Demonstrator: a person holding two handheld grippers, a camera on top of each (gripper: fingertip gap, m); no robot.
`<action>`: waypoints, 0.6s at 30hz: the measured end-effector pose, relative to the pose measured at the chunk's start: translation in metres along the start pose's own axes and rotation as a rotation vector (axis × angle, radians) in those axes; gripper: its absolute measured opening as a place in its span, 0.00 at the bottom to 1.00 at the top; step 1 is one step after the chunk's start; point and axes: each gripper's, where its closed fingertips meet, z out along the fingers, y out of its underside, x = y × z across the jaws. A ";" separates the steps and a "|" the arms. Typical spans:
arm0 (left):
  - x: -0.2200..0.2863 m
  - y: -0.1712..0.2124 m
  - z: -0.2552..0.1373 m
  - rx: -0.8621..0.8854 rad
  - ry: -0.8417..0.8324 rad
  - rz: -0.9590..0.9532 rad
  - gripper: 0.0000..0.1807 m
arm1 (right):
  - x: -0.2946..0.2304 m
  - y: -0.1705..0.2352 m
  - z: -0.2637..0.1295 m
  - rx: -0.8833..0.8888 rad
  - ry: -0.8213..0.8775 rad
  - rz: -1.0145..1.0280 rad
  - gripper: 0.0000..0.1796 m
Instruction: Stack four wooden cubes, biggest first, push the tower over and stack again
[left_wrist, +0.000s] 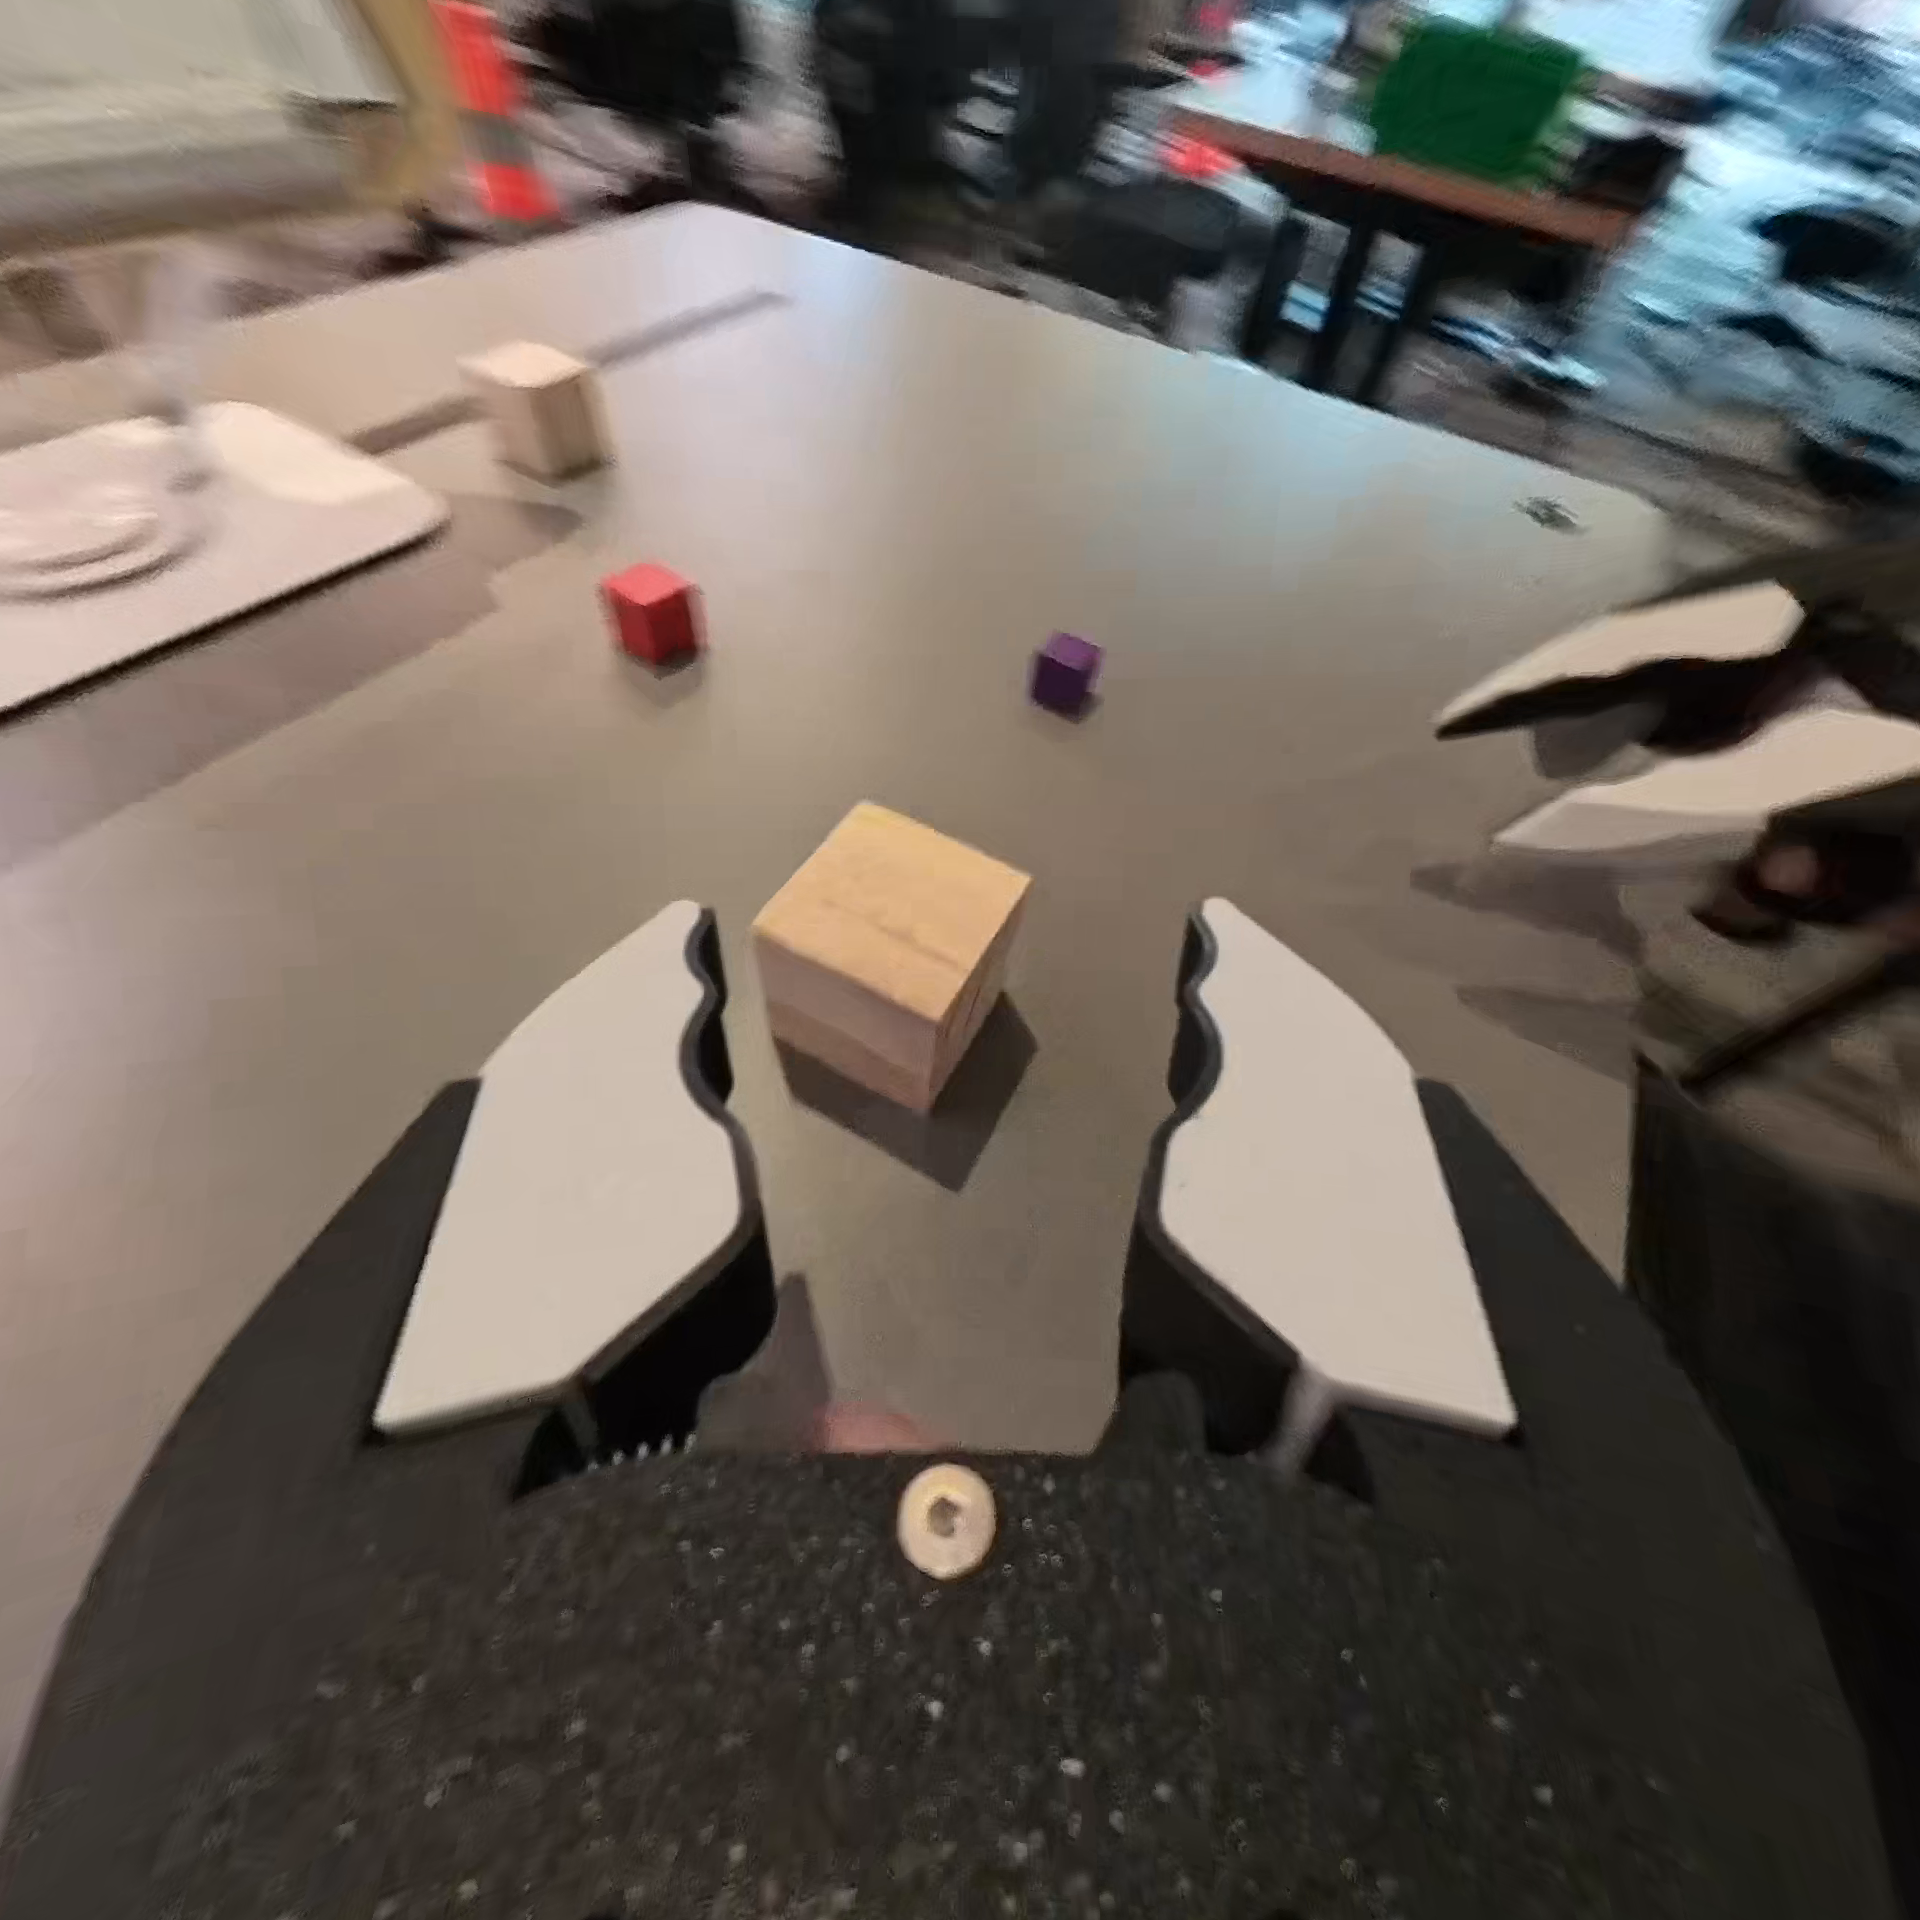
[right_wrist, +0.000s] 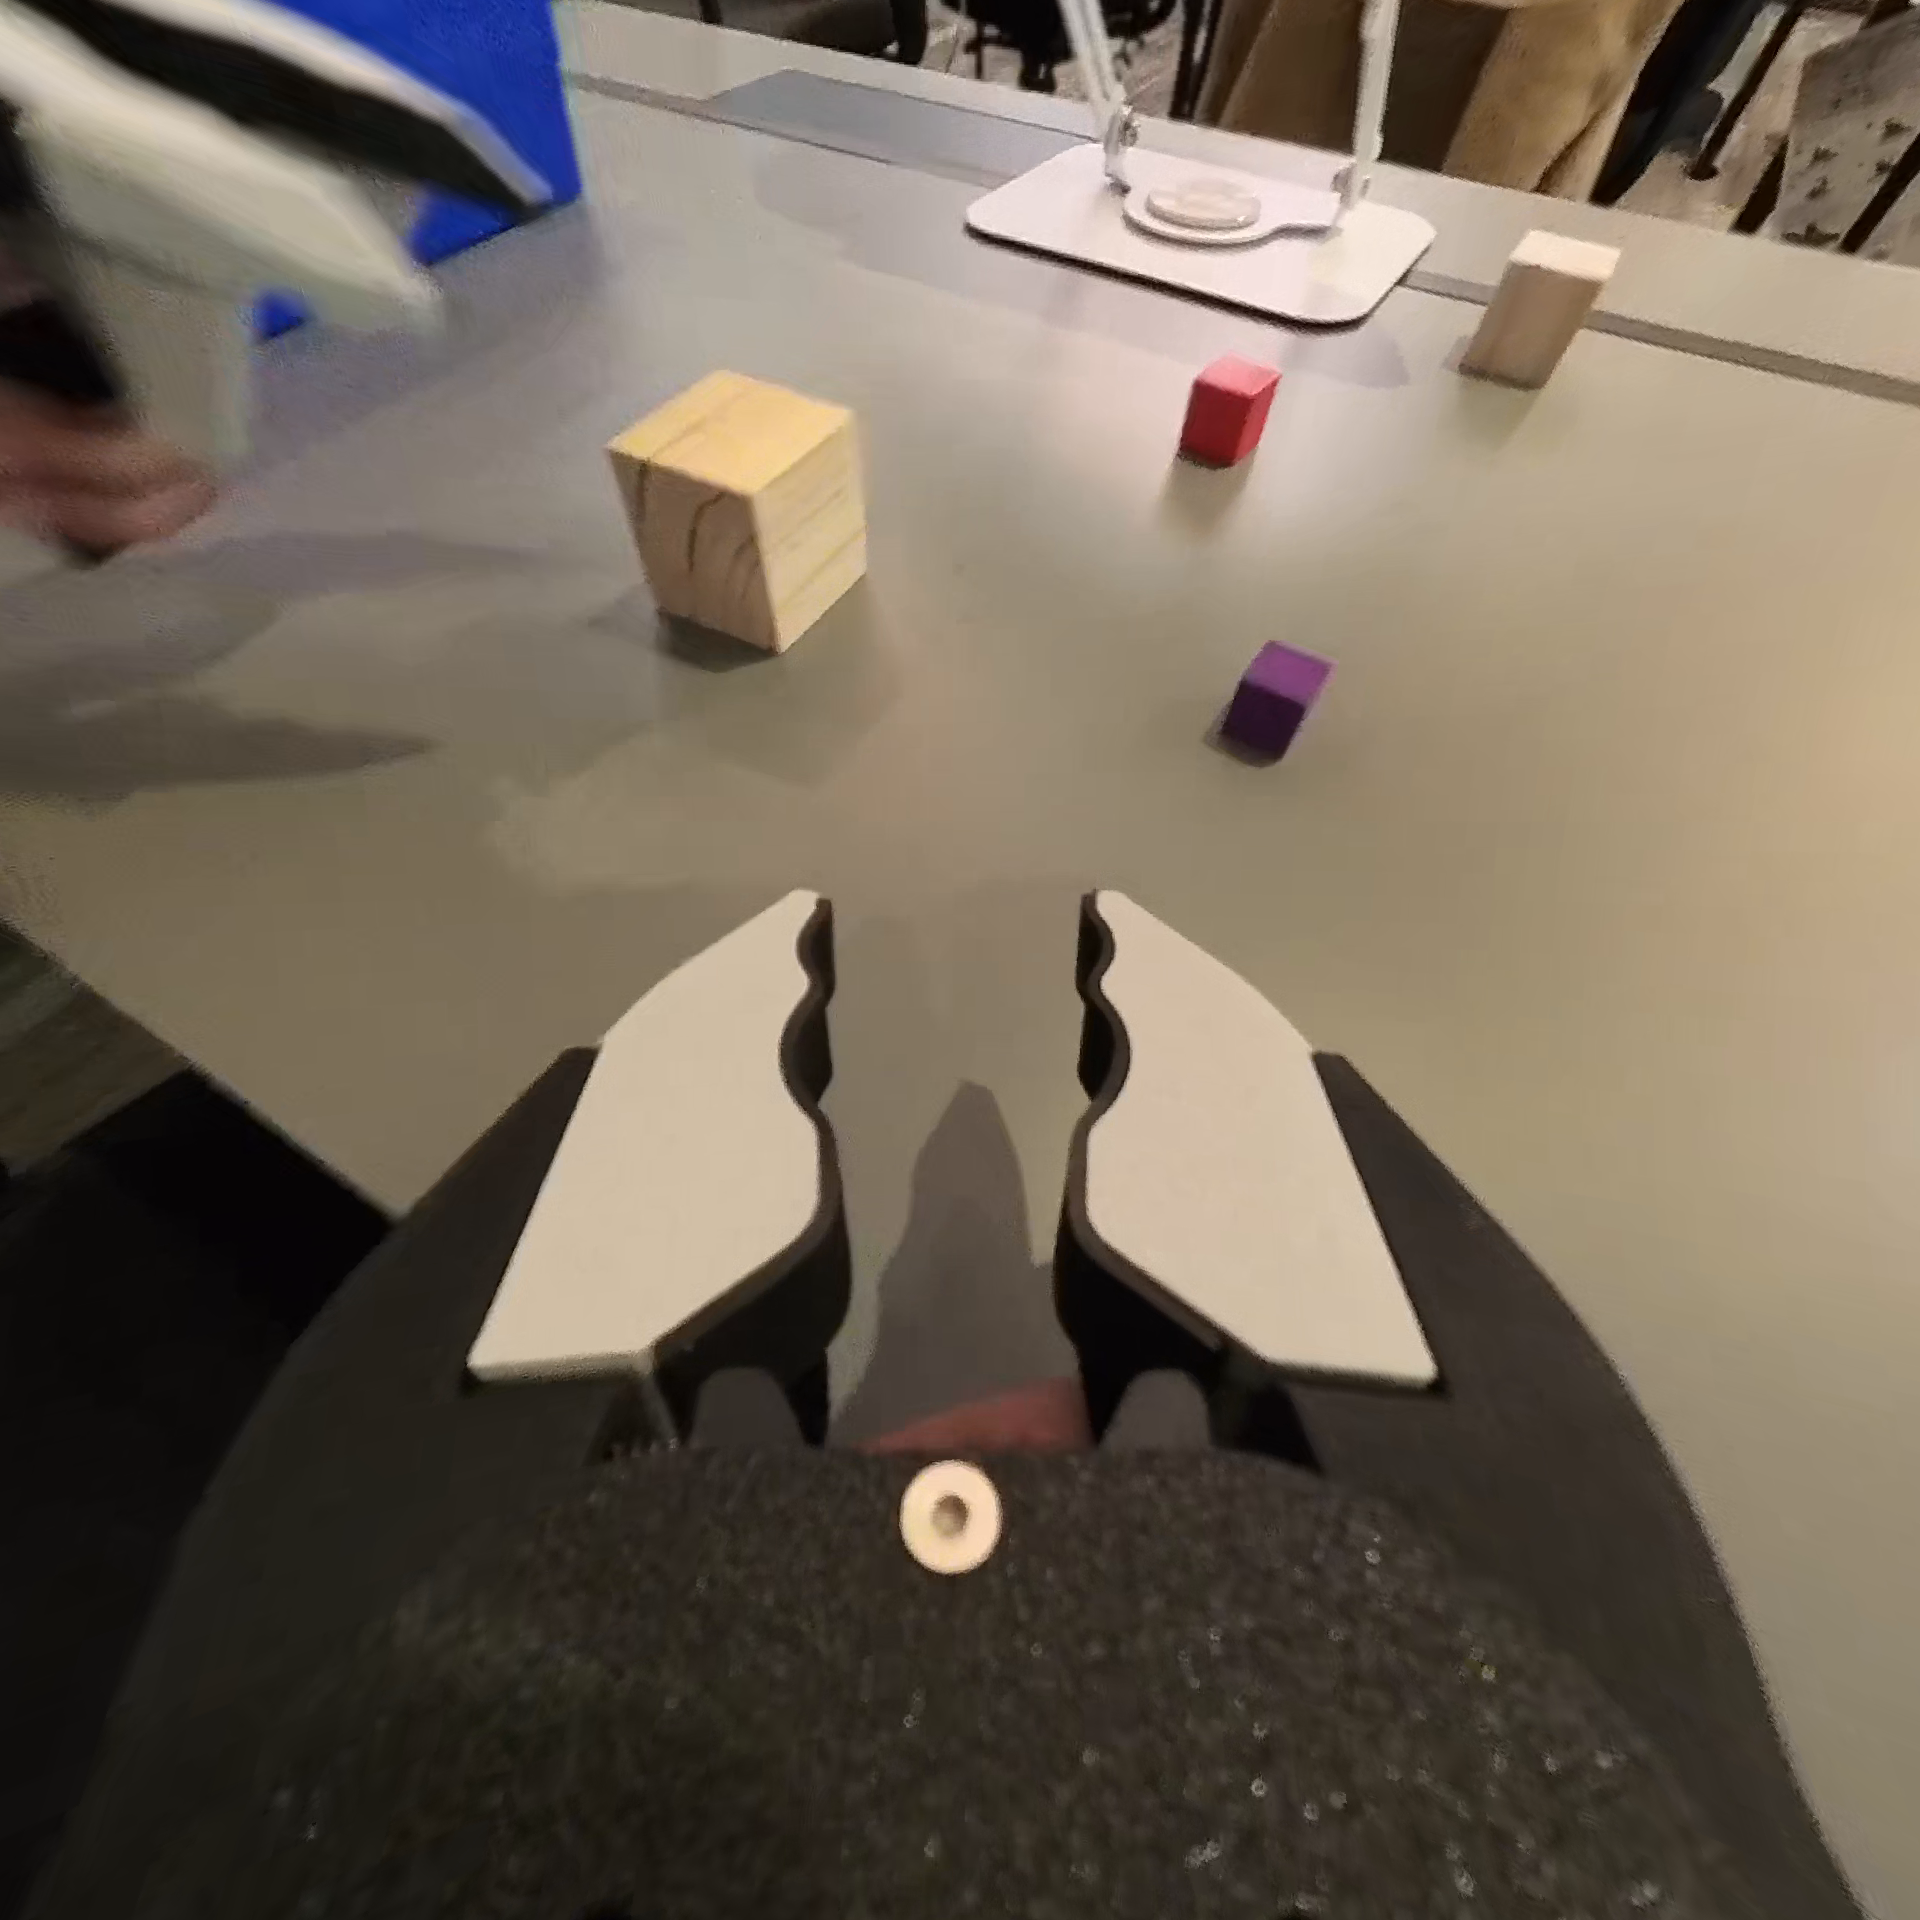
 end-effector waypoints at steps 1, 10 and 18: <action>0.004 0.003 -0.009 0.030 -0.073 -0.026 0.46 | 0.008 -0.007 0.005 0.005 0.015 0.014 0.26; 0.019 0.028 -0.069 0.121 -0.624 0.046 0.38 | 0.152 -0.130 0.157 0.009 0.319 0.165 0.32; 0.033 0.043 -0.060 0.079 -0.540 0.037 0.37 | 0.241 -0.118 0.299 -0.251 0.464 0.241 0.36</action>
